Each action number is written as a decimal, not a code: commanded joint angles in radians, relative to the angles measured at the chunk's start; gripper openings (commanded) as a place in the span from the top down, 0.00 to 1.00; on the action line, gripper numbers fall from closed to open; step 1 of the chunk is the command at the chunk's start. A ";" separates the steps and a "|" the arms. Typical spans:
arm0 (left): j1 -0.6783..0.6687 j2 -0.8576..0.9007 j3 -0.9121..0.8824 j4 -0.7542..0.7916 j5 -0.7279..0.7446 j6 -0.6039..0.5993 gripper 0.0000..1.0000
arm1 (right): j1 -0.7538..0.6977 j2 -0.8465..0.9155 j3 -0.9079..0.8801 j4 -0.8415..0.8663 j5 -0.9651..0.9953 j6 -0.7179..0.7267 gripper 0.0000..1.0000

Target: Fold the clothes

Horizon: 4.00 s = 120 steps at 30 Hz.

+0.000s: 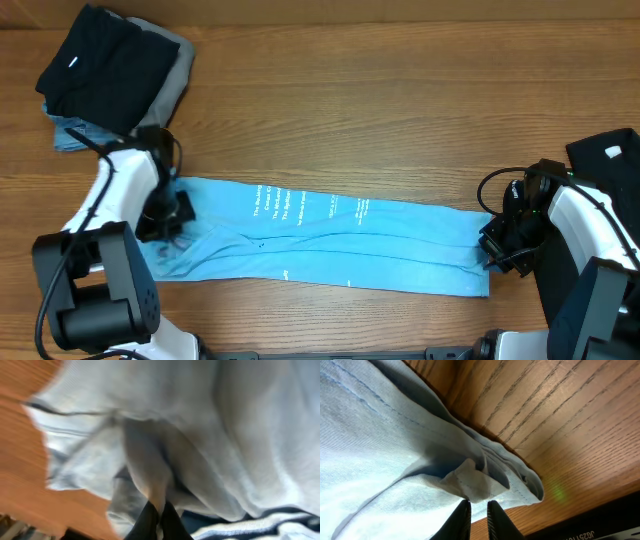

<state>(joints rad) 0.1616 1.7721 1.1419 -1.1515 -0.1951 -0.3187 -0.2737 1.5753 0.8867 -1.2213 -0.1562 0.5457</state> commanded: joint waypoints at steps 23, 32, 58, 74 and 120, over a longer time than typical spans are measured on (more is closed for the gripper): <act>0.086 -0.055 0.145 -0.093 0.039 0.087 0.50 | -0.003 -0.022 -0.003 0.008 -0.003 -0.003 0.84; 0.086 -0.291 0.145 -0.153 0.080 0.108 0.52 | -0.003 -0.026 -0.003 0.063 -0.155 -0.090 0.84; 0.086 -0.921 0.145 -0.178 0.111 0.113 0.00 | -0.002 -0.563 -0.003 0.268 -0.668 -0.240 0.38; 0.086 -0.871 0.144 -0.173 0.270 0.126 0.00 | -0.002 -0.563 -0.003 0.255 -0.621 -0.318 0.31; 0.085 -0.464 -0.275 0.283 0.323 0.114 0.91 | -0.105 -0.093 0.135 0.112 -0.286 -0.288 0.51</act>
<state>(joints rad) 0.2485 1.2819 0.9375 -0.9409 0.1200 -0.1577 -0.3901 1.5307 0.9936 -1.0866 -0.3458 0.2638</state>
